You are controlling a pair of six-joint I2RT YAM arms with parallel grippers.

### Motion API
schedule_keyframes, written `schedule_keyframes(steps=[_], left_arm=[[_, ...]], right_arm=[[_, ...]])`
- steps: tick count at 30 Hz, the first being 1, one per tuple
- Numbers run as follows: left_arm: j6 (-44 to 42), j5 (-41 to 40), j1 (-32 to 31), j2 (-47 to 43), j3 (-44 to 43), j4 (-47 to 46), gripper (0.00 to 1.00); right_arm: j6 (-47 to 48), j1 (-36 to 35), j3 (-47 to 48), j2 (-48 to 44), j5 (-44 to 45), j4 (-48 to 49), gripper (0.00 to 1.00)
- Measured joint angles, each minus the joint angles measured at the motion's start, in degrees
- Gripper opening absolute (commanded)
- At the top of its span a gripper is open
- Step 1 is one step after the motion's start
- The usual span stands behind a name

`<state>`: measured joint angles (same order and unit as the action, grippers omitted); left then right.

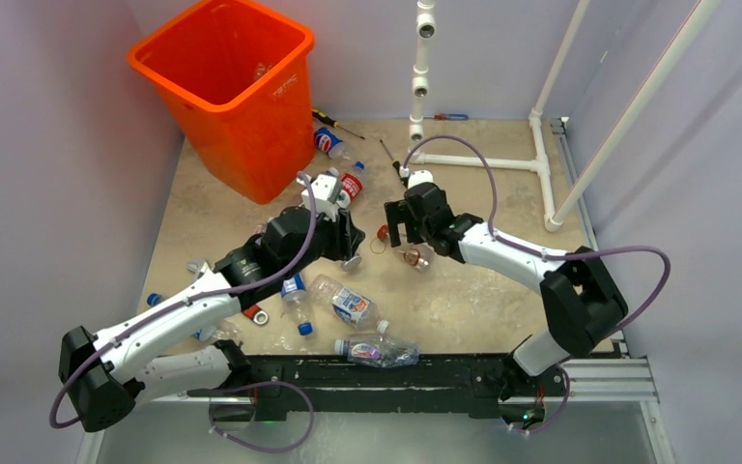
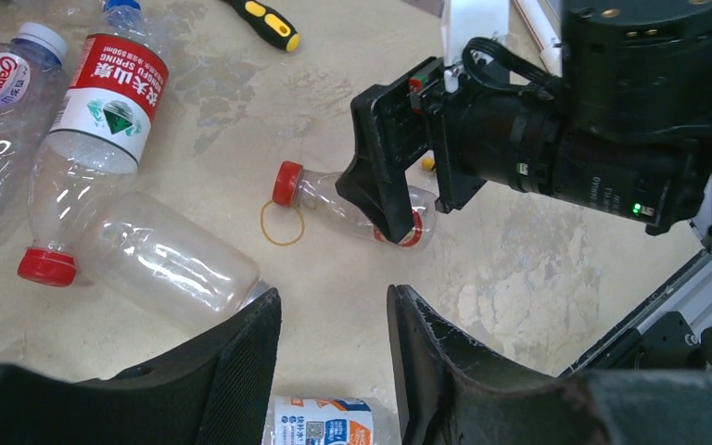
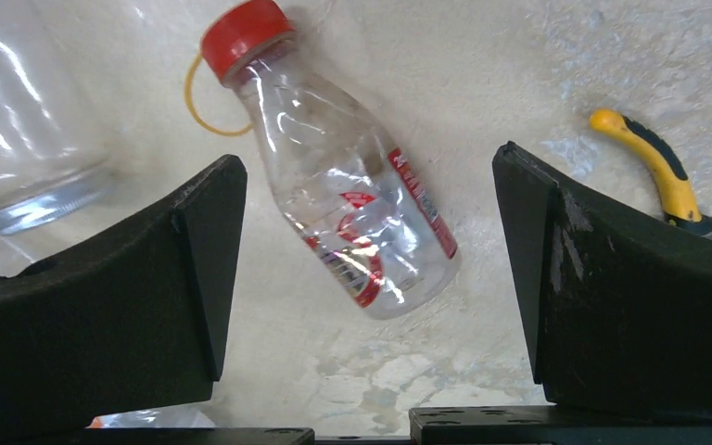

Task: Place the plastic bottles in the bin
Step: Pick up the plastic bottle at the center of the board.

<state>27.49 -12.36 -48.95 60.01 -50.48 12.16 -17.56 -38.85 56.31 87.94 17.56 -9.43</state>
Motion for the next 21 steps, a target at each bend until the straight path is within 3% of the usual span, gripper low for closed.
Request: schedule_keyframes(steps=[13,21], left_arm=[[-0.02,0.76,0.0,-2.32,1.66,-0.09,0.46],[0.0,1.25,0.0,-2.32,1.66,-0.07,0.46]], right_arm=[[3.08,0.61,-0.85,2.38,-12.74,-1.95,0.98],[3.21,0.61,-2.89,6.51,-14.12,-2.1,0.9]])
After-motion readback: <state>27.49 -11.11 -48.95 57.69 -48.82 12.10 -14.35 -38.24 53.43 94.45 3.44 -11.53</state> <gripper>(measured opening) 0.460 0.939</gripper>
